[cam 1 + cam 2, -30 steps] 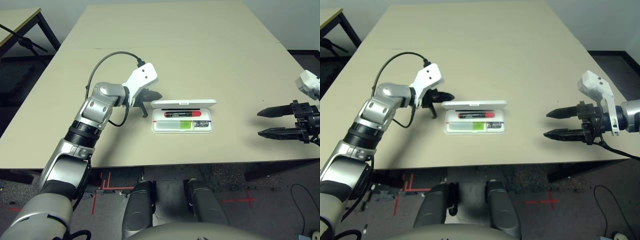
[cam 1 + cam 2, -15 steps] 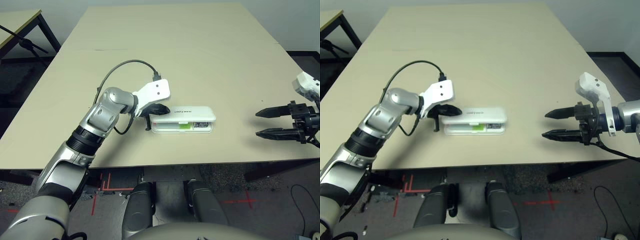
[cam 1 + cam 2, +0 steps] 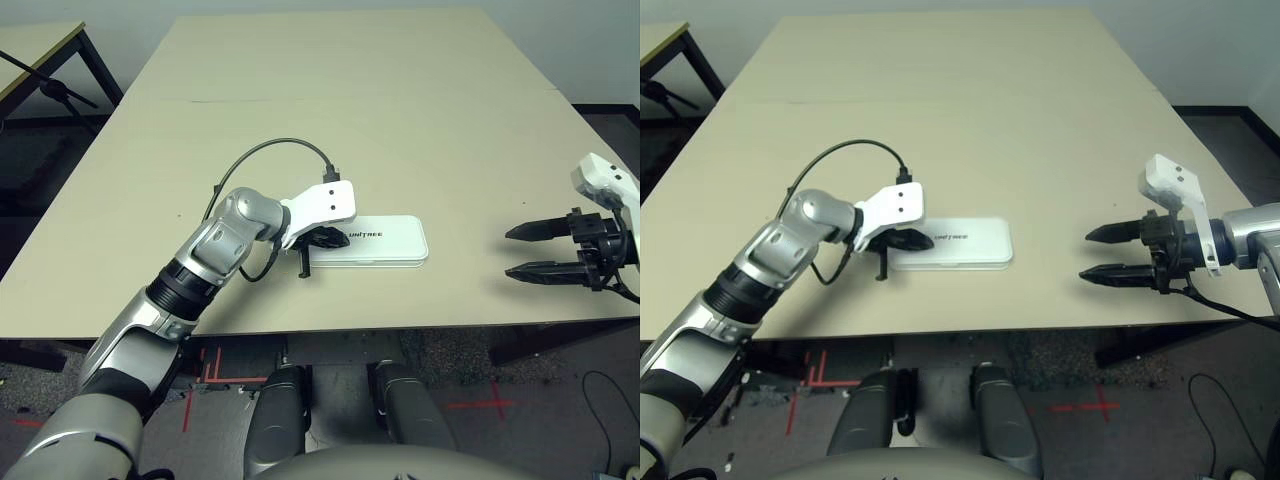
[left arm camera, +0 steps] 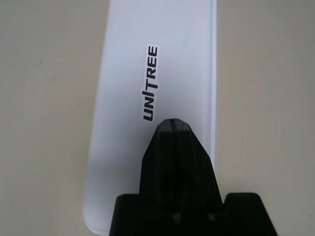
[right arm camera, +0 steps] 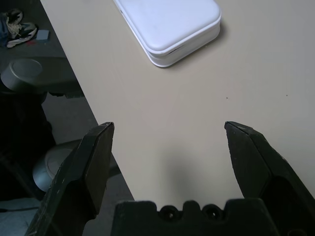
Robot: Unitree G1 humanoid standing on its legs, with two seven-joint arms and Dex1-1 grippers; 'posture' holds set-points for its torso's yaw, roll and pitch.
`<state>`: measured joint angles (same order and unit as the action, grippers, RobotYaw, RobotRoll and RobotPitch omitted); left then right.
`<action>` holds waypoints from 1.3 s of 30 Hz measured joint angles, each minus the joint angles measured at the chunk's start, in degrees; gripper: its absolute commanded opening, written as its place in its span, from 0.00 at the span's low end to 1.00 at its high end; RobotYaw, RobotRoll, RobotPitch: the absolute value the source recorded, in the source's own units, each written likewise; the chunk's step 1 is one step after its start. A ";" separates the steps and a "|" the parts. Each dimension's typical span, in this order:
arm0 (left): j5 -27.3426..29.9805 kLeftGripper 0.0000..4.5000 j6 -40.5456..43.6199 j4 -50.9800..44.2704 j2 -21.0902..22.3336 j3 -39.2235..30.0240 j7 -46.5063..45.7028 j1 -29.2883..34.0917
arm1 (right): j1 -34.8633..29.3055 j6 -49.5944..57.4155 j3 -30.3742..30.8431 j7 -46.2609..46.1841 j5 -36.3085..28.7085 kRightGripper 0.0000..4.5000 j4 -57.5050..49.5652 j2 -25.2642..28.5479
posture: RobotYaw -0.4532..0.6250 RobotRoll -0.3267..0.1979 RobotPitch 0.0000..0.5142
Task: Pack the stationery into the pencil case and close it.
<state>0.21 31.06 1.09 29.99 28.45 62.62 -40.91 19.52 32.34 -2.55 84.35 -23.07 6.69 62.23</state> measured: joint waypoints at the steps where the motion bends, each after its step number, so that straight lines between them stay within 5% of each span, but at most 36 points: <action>1: -0.11 0.00 -0.08 0.05 -0.08 0.08 0.00 0.00 | -0.02 -0.02 0.00 -0.07 0.11 1.00 0.00 -0.01 | 0.32 0.62 0.22; 17: 0.57 0.00 -2.88 4.16 -3.82 -2.56 -2.24 1.92 | 0.58 -3.71 0.13 -3.49 1.13 1.00 1.06 -4.65 | 0.31 0.62 0.24; 20: 2.61 0.14 -3.61 4.22 -4.42 -7.03 -4.47 3.94 | 1.94 -4.97 -1.08 -5.70 0.53 1.00 2.60 -7.61 | 0.32 0.62 0.24; 30: 12.07 0.99 -10.63 3.00 -8.37 -29.95 -18.49 5.83 | 8.93 -14.97 -8.86 -18.81 -1.44 1.00 11.05 -20.36 | 0.33 0.62 0.24; 39: 12.82 1.00 -23.12 12.01 -3.73 -45.99 -34.26 6.39 | 17.40 -32.83 -15.29 -40.13 2.99 1.00 29.88 -26.00 | 0.36 0.62 0.24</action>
<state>13.03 7.94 13.09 26.26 -17.54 28.36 -34.52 36.92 -0.48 -17.83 44.23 -20.08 36.57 36.23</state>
